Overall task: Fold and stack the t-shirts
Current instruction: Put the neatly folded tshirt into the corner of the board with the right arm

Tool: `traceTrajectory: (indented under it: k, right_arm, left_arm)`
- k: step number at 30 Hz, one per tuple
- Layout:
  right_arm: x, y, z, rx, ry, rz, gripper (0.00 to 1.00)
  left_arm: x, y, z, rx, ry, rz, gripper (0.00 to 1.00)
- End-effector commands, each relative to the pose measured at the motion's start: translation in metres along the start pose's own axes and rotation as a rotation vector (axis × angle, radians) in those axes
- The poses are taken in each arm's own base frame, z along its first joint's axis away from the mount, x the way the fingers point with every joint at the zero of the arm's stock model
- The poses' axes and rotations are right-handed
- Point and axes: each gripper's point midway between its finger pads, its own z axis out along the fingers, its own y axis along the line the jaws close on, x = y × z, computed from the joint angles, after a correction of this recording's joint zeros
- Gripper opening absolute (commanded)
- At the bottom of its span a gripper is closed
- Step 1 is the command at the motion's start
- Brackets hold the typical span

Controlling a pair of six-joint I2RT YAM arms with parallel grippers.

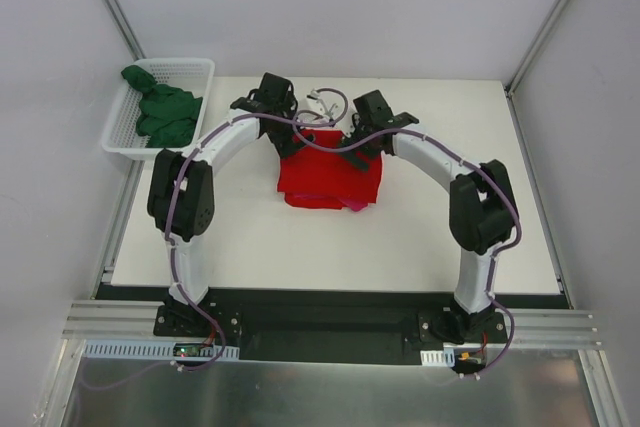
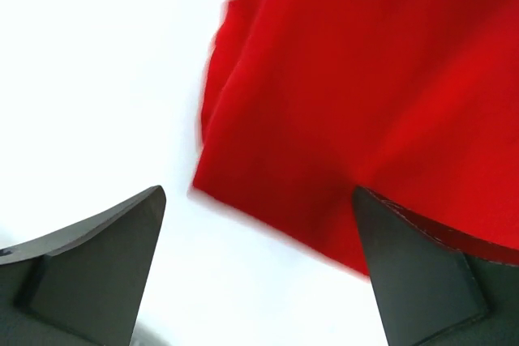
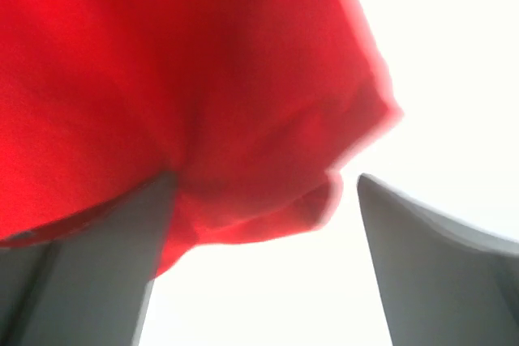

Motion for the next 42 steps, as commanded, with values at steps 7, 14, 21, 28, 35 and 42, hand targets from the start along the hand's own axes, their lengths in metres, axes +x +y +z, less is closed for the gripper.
traceTrajectory:
  k: [7, 14, 21, 28, 35, 42]
  right_arm:
    - [-0.093, -0.074, -0.098, 0.268, -0.385, 0.116, 0.97]
    - [-0.095, -0.052, -0.052, 0.121, -0.373, 0.092, 0.96]
    - [-0.116, -0.036, -0.028, -0.101, -0.348, 0.237, 0.96]
    - [-0.143, -0.019, -0.039, -0.222, -0.318, 0.244, 0.98]
    - [-0.109, 0.057, -0.07, -0.443, -0.157, 0.033, 0.97]
    - [-0.059, 0.101, -0.068, -0.634, -0.003, -0.264, 0.97]
  left_arm:
    - [-0.006, 0.057, -0.067, -0.295, 0.06, -0.052, 0.99]
    - [0.034, 0.075, -0.049, -0.356, 0.185, -0.109, 0.99]
    - [0.076, 0.111, -0.112, -0.456, 0.172, -0.352, 0.99]
    - [0.1, 0.077, -0.158, -0.433, 0.184, -0.339, 0.99]
    - [0.118, 0.047, -0.182, -0.443, 0.224, -0.304, 0.99]
    - [0.126, 0.032, -0.185, -0.431, 0.236, -0.319, 0.99]
